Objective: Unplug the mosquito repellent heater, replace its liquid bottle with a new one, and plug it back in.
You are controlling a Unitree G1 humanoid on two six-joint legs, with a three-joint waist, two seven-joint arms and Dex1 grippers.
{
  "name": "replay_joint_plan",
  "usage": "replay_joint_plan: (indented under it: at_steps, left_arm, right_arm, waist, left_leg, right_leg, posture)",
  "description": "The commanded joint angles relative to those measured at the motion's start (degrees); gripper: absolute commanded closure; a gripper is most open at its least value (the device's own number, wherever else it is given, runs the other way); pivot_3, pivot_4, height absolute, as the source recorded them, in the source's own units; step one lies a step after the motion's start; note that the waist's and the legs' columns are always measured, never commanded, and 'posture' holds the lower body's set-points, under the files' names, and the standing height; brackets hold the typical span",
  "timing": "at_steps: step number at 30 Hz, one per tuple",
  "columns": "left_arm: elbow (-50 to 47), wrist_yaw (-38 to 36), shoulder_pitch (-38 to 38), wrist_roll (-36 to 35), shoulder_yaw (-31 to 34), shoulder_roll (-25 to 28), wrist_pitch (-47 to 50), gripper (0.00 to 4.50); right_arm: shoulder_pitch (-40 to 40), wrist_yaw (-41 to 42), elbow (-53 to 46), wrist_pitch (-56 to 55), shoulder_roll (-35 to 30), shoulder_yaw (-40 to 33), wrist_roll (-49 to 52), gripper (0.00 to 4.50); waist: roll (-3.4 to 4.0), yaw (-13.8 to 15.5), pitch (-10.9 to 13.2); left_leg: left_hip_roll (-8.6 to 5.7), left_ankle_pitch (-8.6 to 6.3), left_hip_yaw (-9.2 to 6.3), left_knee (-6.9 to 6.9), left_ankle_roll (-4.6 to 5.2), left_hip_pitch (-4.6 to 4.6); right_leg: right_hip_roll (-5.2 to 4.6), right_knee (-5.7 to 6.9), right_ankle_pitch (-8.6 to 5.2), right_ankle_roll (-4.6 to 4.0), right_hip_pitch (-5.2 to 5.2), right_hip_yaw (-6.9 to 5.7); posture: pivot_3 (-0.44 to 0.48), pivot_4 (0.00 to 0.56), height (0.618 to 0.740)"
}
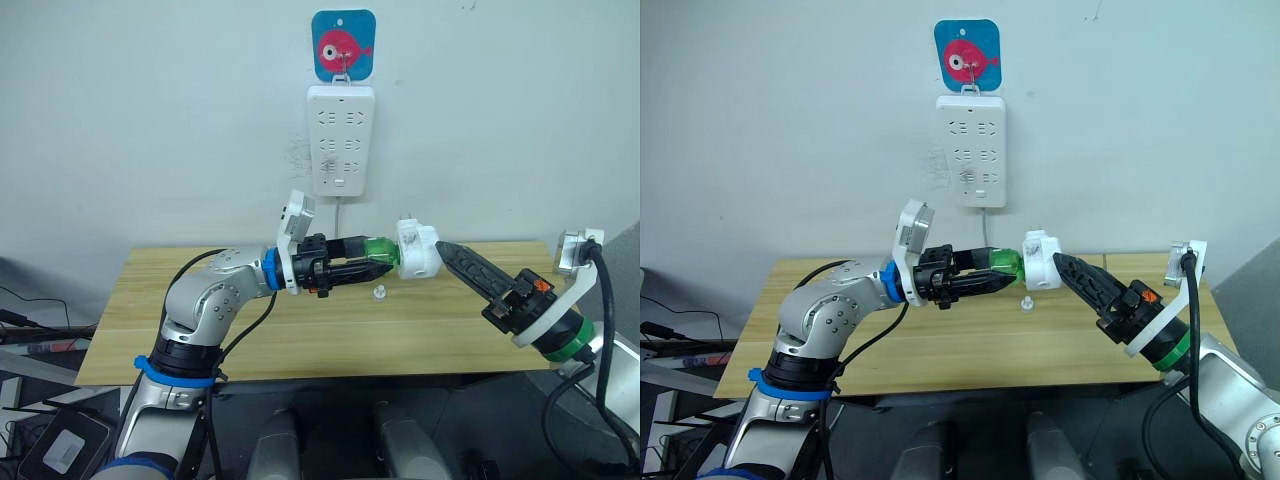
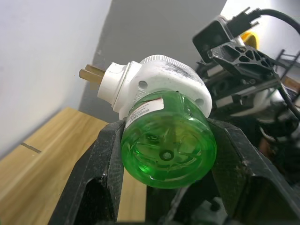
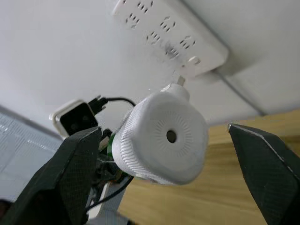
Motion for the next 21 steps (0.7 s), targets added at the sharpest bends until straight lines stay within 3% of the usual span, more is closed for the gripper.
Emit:
replay_joint_plan:
  at_steps: [1,9,21]
  left_arm:
    - [-0.07,-4.04,-2.51,-1.52,-0.52,0.68,-0.23,2.22]
    - [-1.15,-9.73,-2.64,-0.90,-2.17,2.84,-1.02,2.22]
    - [-1.90,-13.17,1.12,0.97,-3.16,4.52,-5.36,2.22]
  right_arm:
    - [0.38,6.38,0.91,2.61,-4.35,-0.09,5.29,0.00]
    - [-3.66,18.02,8.21,9.51,-11.62,3.09,5.38,0.00]
    - [-10.35,22.13,12.98,13.75,-10.45,7.85,5.38,0.00]
  waist:
    - [-0.01,0.01,-0.01]
    - [-0.04,0.01,-0.07]
    - [-0.05,0.20,-0.08]
  left_leg:
    - [0.00,0.00,0.00,0.00,0.00,0.00]
    - [0.02,0.00,0.02,0.00,0.01,0.04]
    - [0.05,0.00,0.01,0.00,0.00,0.03]
  right_leg:
    - [0.00,-0.01,0.00,0.00,0.01,0.00]
    - [0.02,-0.01,0.00,0.00,0.02,0.01]
    - [0.04,-0.02,0.00,0.00,0.02,0.00]
  posture:
    - [-0.162,0.167,0.740]
    - [-0.141,0.162,0.740]
    - [-0.115,0.168,0.740]
